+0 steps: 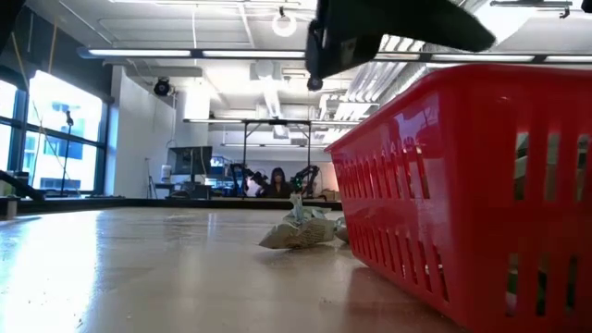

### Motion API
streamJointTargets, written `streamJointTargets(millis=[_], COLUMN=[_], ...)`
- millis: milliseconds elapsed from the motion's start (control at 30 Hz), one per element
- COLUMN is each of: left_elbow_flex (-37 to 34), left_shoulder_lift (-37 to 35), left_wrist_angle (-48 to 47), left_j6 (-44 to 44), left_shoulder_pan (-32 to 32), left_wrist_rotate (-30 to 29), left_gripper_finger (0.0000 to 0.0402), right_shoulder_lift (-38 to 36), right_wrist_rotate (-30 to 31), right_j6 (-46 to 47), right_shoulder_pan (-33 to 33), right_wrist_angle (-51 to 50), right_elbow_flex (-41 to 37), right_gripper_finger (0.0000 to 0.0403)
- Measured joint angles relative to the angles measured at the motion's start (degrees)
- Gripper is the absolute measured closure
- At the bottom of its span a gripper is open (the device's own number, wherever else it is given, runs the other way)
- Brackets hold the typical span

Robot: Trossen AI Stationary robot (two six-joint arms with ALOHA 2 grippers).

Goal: Pick and place items into bin
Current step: Put the white stevia packet into the red bin

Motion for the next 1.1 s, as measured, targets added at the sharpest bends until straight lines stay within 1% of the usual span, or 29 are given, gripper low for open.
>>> streamJointTargets(millis=[67,100,200,300,400,433,533,567,633,700,733,833,933,1033,1100], left_elbow_flex=[0.8,1.2,3.7,4.3,2.2,1.0,-3.0,-4.3,-7.3,-11.7,-14.1,-24.9,-37.9,-49.4,-55.4], left_shoulder_lift=[-0.5,-1.2,-4.0,-6.3,-6.7,-6.8,-7.5,-7.7,-8.8,-11.4,-13.1,-20.8,-29.9,-38.2,-42.4], left_wrist_angle=[-3.3,-7.1,-18.3,-30.9,-38.9,-39.7,-38.4,-37.7,-33.1,-30.7,-27.6,-21.1,-9.6,1.6,5.4], left_j6=[-1.3,-1.4,-0.9,0.3,1.0,1.0,1.0,0.5,-1.1,-3.1,-4.7,-11.0,-16.9,-19.2,-19.4], left_shoulder_pan=[0.3,0.6,1.5,2.0,2.1,2.1,0.0,-1.0,-3.3,-5.2,-5.8,-7.3,-8.0,-8.0,-8.0], left_wrist_rotate=[0.5,0.1,-3.6,-7.9,-9.1,-8.9,-8.0,-7.6,-7.7,-9.0,-9.6,-13.1,-17.1,-18.9,-20.1], left_gripper_finger=[0.0146,0.0131,0.0101,0.0093,0.0104,0.0111,0.0131,0.0136,0.0144,0.0149,0.0151,0.0151,0.0151,0.0151,0.0151], right_shoulder_lift=[0.0,0.0,0.0,0.0,0.6,0.9,2.6,3.3,5.1,7.0,7.7,9.7,12.1,15.5,18.2], right_wrist_rotate=[0.0,-0.1,-0.1,0.0,-0.2,0.1,0.9,0.1,-3.0,-5.3,-5.9,-7.3,-10.5,-15.7,-17.8], right_j6=[0.0,0.0,0.0,0.1,0.0,-1.1,-9.2,-12.6,-19.6,-26.7,-29.8,-36.9,-44.0,-49.4,-51.4], right_shoulder_pan=[0.2,0.4,0.6,-0.3,-3.4,-4.9,-10.9,-13.2,-17.5,-21.0,-22.3,-25.7,-28.7,-31.4,-32.9], right_wrist_angle=[-0.1,-0.2,-0.6,-0.6,-1.8,-1.7,2.3,4.8,9.8,13.6,14.6,16.0,18.3,22.5,24.5], right_elbow_flex=[0.0,0.0,0.0,-0.3,-0.4,-0.4,-0.4,-0.4,-0.4,-0.4,-0.4,-0.4,-0.4,-0.4,-0.4], right_gripper_finger=[0.0150,0.0150,0.0150,0.0150,0.0150,0.0150,0.0150,0.0150,0.0150,0.0150,0.0150,0.0150,0.0150,0.0150,0.0150])
